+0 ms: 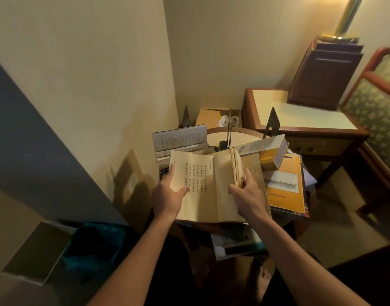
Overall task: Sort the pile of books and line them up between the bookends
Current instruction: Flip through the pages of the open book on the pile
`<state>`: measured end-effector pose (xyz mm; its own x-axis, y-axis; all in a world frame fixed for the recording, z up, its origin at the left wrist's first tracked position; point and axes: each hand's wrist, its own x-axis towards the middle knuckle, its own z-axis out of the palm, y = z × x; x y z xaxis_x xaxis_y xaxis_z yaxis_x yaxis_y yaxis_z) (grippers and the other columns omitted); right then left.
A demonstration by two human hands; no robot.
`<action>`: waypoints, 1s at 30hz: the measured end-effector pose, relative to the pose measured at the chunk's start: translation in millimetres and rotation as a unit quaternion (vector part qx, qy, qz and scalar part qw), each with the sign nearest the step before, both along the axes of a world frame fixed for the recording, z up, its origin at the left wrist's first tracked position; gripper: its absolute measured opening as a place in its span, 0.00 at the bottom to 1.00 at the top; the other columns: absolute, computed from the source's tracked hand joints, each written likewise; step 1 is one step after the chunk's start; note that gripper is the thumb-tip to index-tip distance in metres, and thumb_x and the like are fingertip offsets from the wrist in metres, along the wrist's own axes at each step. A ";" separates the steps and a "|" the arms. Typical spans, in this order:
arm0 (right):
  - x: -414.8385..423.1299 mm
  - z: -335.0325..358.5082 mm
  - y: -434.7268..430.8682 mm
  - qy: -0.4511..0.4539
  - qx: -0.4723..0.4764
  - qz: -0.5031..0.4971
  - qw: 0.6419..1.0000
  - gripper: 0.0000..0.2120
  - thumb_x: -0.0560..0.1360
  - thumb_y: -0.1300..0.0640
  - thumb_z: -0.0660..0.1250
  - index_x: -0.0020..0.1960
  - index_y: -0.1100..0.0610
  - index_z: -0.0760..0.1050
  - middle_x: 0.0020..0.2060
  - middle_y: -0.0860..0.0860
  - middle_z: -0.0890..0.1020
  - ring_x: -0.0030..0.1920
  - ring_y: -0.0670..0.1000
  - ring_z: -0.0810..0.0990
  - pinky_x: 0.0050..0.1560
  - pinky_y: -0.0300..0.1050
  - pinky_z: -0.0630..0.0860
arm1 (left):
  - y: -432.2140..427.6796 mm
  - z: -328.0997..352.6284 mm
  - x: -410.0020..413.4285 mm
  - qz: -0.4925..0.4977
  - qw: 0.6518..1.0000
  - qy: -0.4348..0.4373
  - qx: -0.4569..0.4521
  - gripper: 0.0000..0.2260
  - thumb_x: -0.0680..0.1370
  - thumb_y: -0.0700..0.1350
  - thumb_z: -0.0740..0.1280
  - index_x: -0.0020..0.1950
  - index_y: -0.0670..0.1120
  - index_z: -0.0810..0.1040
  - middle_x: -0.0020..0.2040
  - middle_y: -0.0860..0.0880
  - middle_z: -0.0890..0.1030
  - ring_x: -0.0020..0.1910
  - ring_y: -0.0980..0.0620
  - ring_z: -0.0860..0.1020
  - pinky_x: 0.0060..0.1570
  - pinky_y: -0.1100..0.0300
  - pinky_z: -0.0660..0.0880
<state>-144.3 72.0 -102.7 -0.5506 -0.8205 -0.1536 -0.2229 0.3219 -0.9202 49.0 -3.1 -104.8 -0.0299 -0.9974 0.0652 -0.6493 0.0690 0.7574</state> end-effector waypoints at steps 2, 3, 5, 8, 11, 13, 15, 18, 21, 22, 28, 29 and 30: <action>-1.1 10.3 -1.1 -0.049 -0.018 0.005 0.999 0.28 0.74 0.57 0.69 0.71 0.44 0.66 0.55 0.51 0.79 0.54 0.53 0.80 0.43 0.50 0.83 | -1.2 6.0 1.9 -0.001 0.998 0.053 0.017 0.33 0.74 0.42 0.77 0.76 0.53 0.68 0.64 0.47 0.81 0.57 0.50 0.81 0.51 0.63 0.81; 0.0 16.9 -1.2 -0.057 -0.036 0.018 0.998 0.23 0.75 0.59 0.68 0.67 0.44 0.68 0.54 0.51 0.79 0.53 0.52 0.81 0.40 0.45 0.82 | -2.5 8.3 2.0 -0.004 0.997 0.068 0.022 0.31 0.74 0.41 0.76 0.75 0.52 0.70 0.65 0.46 0.81 0.56 0.51 0.81 0.45 0.71 0.79; 4.4 29.1 -1.8 -0.060 -0.080 0.047 0.994 0.20 0.77 0.61 0.68 0.62 0.42 0.68 0.53 0.49 0.80 0.53 0.50 0.81 0.38 0.40 0.80 | -5.4 12.7 1.3 -0.013 0.996 0.081 0.028 0.25 0.76 0.40 0.74 0.72 0.52 0.74 0.66 0.46 0.79 0.52 0.53 0.81 0.37 0.78 0.74; 19.3 44.6 -5.3 -0.056 -0.096 0.103 0.988 0.22 0.77 0.58 0.69 0.67 0.43 0.68 0.57 0.49 0.79 0.56 0.50 0.81 0.39 0.40 0.81 | -10.7 16.5 0.0 -0.030 0.993 0.103 0.057 0.22 0.79 0.42 0.70 0.72 0.53 0.73 0.68 0.47 0.78 0.49 0.58 0.78 0.35 0.73 0.76; 38.7 50.6 -8.0 0.006 -0.073 0.162 0.984 0.36 0.77 0.50 0.71 0.80 0.46 0.58 0.65 0.46 0.75 0.61 0.48 0.77 0.49 0.40 0.78 | -12.2 22.7 -2.1 -0.033 0.992 0.107 0.059 0.20 0.82 0.42 0.66 0.73 0.53 0.72 0.66 0.53 0.77 0.44 0.63 0.76 0.33 0.74 0.75; 51.5 52.8 -7.9 0.070 -0.081 0.176 0.979 0.39 0.77 0.48 0.71 0.81 0.49 0.54 0.70 0.47 0.72 0.66 0.46 0.71 0.58 0.41 0.73 | -13.4 26.6 -3.8 -0.027 0.988 0.141 0.049 0.17 0.83 0.45 0.63 0.73 0.53 0.73 0.66 0.54 0.77 0.54 0.60 0.78 0.40 0.73 0.76; 60.0 49.8 -8.7 0.114 -0.081 0.181 0.974 0.40 0.77 0.45 0.70 0.81 0.50 0.52 0.76 0.49 0.67 0.73 0.47 0.67 0.69 0.47 0.69 | -12.4 32.2 -6.2 -0.015 0.981 0.180 0.067 0.16 0.84 0.52 0.61 0.71 0.54 0.75 0.65 0.52 0.80 0.61 0.53 0.79 0.49 0.63 0.79; 61.5 39.1 -11.7 0.152 -0.038 0.225 0.962 0.35 0.80 0.45 0.65 0.82 0.49 0.53 0.76 0.51 0.68 0.73 0.52 0.69 0.70 0.50 0.69 | -11.6 32.0 -9.1 -0.013 0.974 0.207 0.090 0.21 0.81 0.58 0.64 0.73 0.54 0.73 0.63 0.52 0.81 0.58 0.52 0.80 0.55 0.53 0.81; 54.0 29.6 -15.7 0.185 -0.030 0.283 0.941 0.26 0.83 0.53 0.60 0.80 0.48 0.59 0.70 0.54 0.76 0.62 0.52 0.77 0.59 0.45 0.76 | -11.1 25.1 -9.3 -0.043 0.977 0.191 0.083 0.30 0.77 0.55 0.72 0.77 0.52 0.67 0.66 0.52 0.79 0.62 0.51 0.78 0.58 0.48 0.80; 49.6 26.9 -17.4 0.192 -0.032 0.290 0.937 0.25 0.83 0.56 0.59 0.79 0.48 0.61 0.67 0.54 0.78 0.61 0.52 0.79 0.57 0.45 0.78 | -12.2 20.9 -9.1 -0.051 0.977 0.186 0.087 0.32 0.76 0.54 0.73 0.78 0.52 0.66 0.67 0.51 0.78 0.63 0.50 0.78 0.57 0.48 0.80; 16.2 3.6 -31.8 0.378 -0.013 0.274 0.884 0.28 0.81 0.58 0.62 0.79 0.48 0.61 0.79 0.49 0.62 0.80 0.57 0.56 0.78 0.57 0.54 | -24.7 -2.2 -7.5 -0.050 0.989 0.120 0.063 0.37 0.73 0.47 0.77 0.79 0.52 0.64 0.66 0.49 0.79 0.61 0.50 0.79 0.52 0.53 0.82; 11.5 0.9 -35.1 0.395 0.010 0.278 0.875 0.27 0.82 0.54 0.61 0.79 0.46 0.60 0.80 0.49 0.57 0.81 0.58 0.51 0.78 0.59 0.46 | -27.3 -5.3 -7.3 -0.048 0.991 0.114 0.060 0.38 0.73 0.47 0.77 0.79 0.51 0.64 0.65 0.49 0.79 0.60 0.51 0.80 0.52 0.54 0.82; 7.2 -1.6 -38.3 0.406 0.036 0.287 0.867 0.26 0.83 0.50 0.58 0.80 0.44 0.57 0.81 0.49 0.53 0.81 0.59 0.46 0.77 0.60 0.40 | -29.0 -8.4 -7.7 -0.048 0.992 0.106 0.058 0.38 0.73 0.47 0.77 0.79 0.52 0.63 0.64 0.49 0.80 0.59 0.52 0.80 0.52 0.54 0.82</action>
